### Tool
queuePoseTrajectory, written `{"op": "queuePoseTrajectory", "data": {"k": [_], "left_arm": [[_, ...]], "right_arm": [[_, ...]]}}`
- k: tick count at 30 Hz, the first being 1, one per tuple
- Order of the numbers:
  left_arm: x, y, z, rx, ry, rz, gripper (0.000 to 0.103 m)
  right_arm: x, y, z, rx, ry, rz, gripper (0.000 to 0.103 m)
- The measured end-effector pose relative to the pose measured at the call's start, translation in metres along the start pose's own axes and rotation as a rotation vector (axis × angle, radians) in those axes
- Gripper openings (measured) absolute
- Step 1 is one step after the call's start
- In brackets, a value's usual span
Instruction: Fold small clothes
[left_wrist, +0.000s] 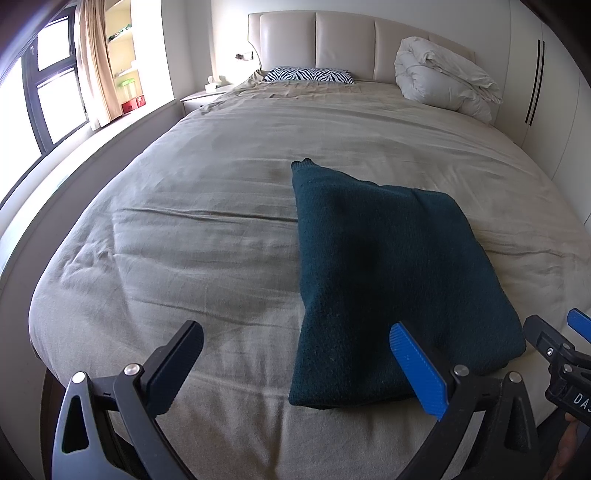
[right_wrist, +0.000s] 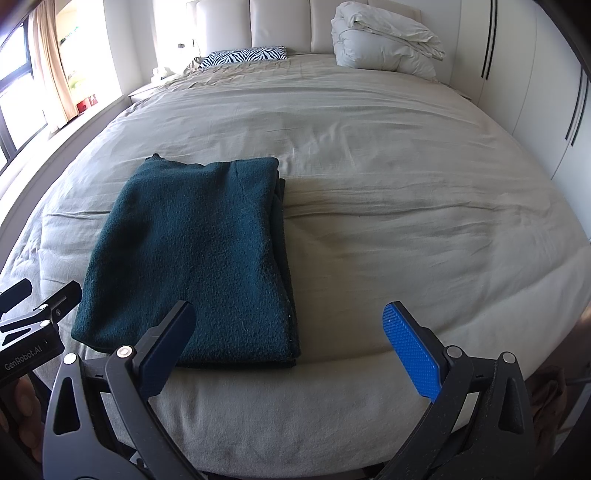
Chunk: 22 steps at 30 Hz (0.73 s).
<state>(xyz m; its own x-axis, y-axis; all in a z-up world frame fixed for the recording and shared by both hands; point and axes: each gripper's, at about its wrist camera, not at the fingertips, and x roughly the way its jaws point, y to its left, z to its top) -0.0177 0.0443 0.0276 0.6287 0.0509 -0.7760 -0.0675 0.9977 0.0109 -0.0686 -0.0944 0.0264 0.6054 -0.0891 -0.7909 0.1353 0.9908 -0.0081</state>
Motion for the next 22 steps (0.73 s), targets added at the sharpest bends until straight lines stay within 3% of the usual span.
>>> {"op": "queuePoseTrajectory", "data": {"k": [22], "left_arm": [[0.0049, 0.0064, -0.0005, 0.002, 0.011, -0.015, 0.103]], "right_arm": [[0.0047, 0.0011, -0.0042, 0.001, 0.01, 0.003, 0.103]]}}
